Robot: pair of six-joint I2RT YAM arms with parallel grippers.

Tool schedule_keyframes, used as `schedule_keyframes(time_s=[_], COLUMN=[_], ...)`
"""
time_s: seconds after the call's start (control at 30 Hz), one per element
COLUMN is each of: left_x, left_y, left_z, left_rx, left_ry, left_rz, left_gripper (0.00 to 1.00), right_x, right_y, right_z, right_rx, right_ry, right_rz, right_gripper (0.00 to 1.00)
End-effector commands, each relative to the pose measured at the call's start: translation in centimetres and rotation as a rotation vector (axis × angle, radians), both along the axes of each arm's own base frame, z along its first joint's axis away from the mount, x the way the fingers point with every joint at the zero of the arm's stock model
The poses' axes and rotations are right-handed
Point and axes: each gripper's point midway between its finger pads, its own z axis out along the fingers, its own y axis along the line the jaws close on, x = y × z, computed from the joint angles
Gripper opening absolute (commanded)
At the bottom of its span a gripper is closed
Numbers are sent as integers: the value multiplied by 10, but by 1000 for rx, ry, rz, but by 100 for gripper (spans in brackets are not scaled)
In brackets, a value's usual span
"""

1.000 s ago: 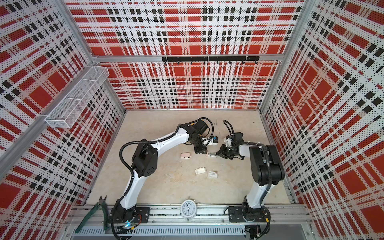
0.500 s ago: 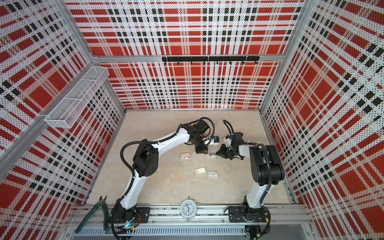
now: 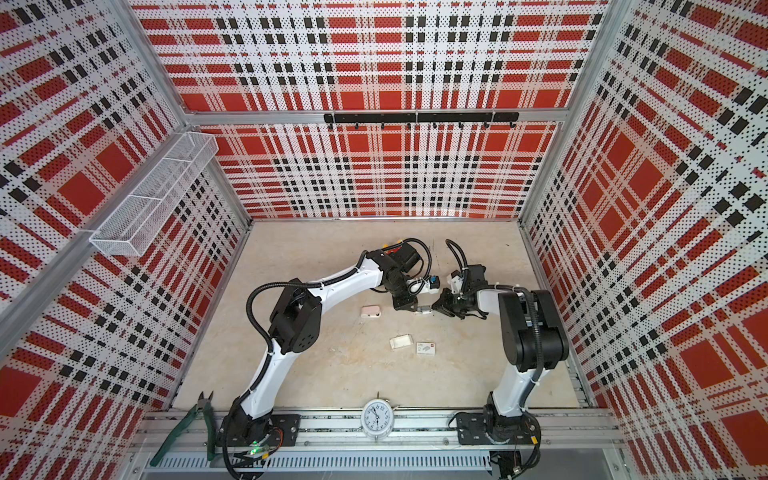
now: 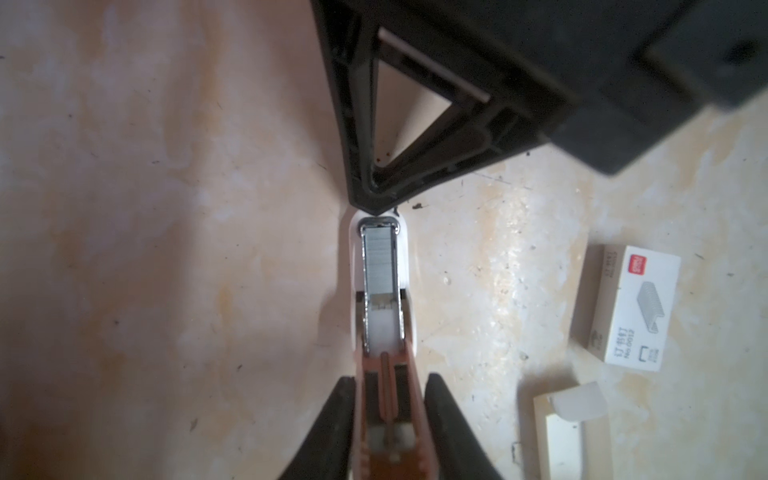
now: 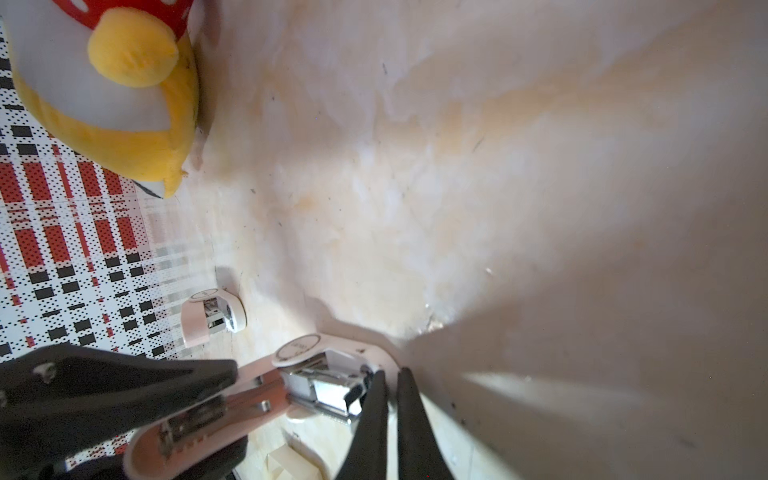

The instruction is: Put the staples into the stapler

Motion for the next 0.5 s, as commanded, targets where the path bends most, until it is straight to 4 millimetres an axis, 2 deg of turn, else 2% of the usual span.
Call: schedule_keyframes(time_s=[0.0, 0.23, 0.47], left_x=[-1, -3, 1], left_y=[-8, 2, 17], left_z=[4, 9, 26], left_rx=[-24, -20, -76], left_ry=[-7, -13, -28], left_rz=[-13, 5, 55], left_gripper=[39, 48, 54], right_x=[-1, -1, 2], right_y=[3, 2, 2], right_z=[-6, -7, -6], right_rx=[-16, -21, -23], right_ry=[-4, -4, -3], right_rz=[22, 23, 26], right_gripper=[8, 8, 8])
